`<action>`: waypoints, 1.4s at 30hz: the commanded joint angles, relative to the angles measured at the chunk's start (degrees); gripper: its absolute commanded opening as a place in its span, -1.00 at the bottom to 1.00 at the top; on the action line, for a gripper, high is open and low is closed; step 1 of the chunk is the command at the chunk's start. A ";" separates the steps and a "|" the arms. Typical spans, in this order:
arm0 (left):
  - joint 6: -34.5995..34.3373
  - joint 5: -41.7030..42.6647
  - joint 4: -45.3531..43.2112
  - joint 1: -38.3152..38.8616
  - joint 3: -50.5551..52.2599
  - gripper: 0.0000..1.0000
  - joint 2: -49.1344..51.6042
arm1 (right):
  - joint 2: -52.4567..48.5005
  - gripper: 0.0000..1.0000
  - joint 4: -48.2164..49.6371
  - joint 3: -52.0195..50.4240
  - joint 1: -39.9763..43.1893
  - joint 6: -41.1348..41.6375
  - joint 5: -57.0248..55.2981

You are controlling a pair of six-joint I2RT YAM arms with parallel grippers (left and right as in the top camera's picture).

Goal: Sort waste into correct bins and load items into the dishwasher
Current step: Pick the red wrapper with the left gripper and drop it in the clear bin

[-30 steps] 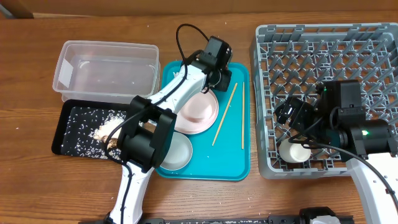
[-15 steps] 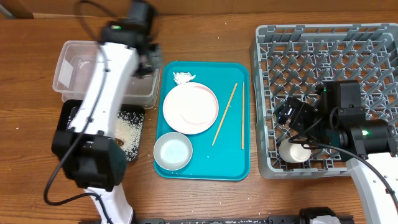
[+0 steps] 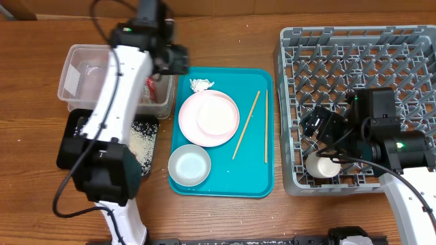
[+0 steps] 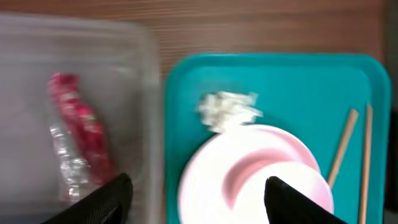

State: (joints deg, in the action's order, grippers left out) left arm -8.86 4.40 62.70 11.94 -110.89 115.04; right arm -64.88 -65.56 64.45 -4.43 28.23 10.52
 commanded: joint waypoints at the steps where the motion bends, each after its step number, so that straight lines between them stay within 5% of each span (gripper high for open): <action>1: 5.20 -4.68 -0.83 6.23 0.17 0.36 2.67 | 0.20 0.99 0.31 0.79 0.33 -0.63 0.26; 5: 4.87 -10.64 -3.87 10.36 0.17 0.48 6.95 | 0.20 1.00 0.33 0.79 0.33 -0.63 0.26; 16: -2.54 -11.10 -10.27 8.52 0.17 0.43 16.52 | 0.20 1.00 0.33 0.79 0.33 -0.63 0.26; 20: -2.80 -12.11 -10.49 8.26 0.17 0.21 17.55 | 0.20 1.00 0.33 0.79 0.33 -0.63 0.24; 26: -2.75 -7.26 -9.57 8.31 0.07 -0.92 18.01 | 0.20 1.00 0.33 0.79 0.33 -0.63 0.24; 37: -4.26 -6.14 3.50 6.12 -17.11 -0.92 8.48 | 0.20 1.00 0.31 0.79 0.33 -0.63 0.26; 42: -8.28 -15.74 11.67 4.59 -18.23 -0.92 1.95 | 0.20 1.00 0.33 0.79 0.33 -0.63 0.24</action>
State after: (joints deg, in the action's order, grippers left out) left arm -13.34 -4.43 71.44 17.89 -127.35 122.54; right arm -64.88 -65.56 64.45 -4.43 28.23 10.55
